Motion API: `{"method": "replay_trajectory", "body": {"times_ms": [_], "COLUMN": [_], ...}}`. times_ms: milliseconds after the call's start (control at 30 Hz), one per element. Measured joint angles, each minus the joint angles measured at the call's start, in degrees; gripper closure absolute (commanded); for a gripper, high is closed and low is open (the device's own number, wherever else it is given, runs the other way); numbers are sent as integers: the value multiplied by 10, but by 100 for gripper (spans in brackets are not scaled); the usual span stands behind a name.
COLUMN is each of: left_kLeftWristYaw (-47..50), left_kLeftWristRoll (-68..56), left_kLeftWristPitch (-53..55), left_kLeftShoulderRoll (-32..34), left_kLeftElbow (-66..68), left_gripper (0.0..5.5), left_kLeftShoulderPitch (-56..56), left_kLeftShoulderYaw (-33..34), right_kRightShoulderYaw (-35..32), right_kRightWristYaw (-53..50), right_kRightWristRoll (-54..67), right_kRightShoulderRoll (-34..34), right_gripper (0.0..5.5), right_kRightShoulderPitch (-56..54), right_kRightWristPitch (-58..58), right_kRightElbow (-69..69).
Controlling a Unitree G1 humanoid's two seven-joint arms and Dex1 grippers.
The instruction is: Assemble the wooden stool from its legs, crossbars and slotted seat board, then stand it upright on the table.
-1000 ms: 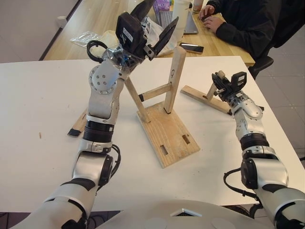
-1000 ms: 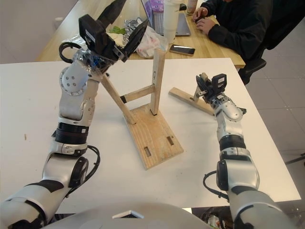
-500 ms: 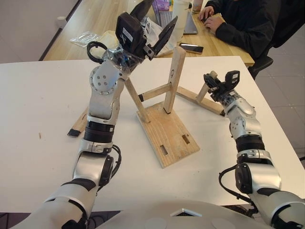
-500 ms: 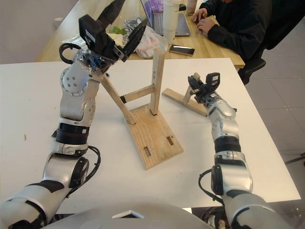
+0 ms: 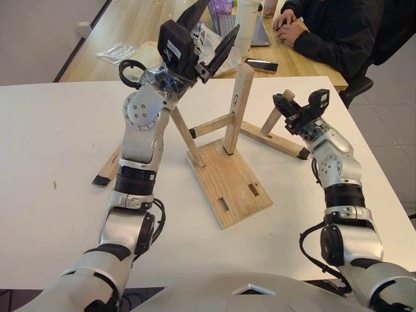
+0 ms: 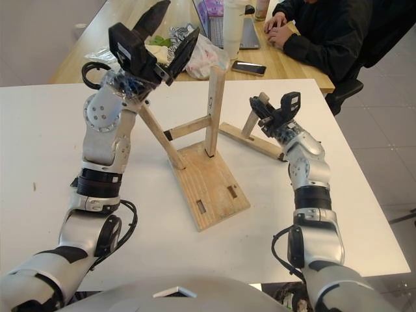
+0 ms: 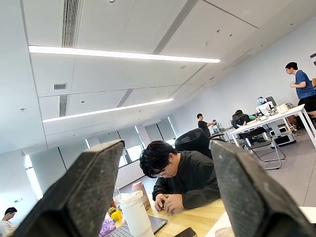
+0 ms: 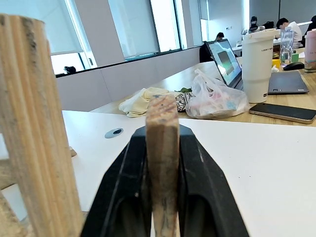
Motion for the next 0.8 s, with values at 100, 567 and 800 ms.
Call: {"method": "replay_trajectory", "body": {"times_ms": [100,567,800], "left_kLeftWristYaw": [0,-5,-2], "left_kLeftWristRoll": [0,0,-1], "left_kLeftWristPitch": [0,0,1], "left_kLeftShoulderRoll": [0,-3,-5], "left_kLeftElbow": [1,8,7], "left_gripper": [231,231,231], "left_kLeftShoulderPitch": [0,-1,-1], "left_kLeftShoulderYaw": [-1,-3,0], "right_kRightShoulderYaw": [6,22,42], "right_kRightWristYaw": [0,69,169], "right_kRightWristRoll": [-43,-77,-62], "right_kRightShoulderRoll": [0,-27,-69], "right_gripper": [510,510,510], "right_kRightShoulderPitch": [-18,-62,3], "right_kRightWristPitch": [-94,-223,-193], "right_kRightElbow": [79,224,125]}}
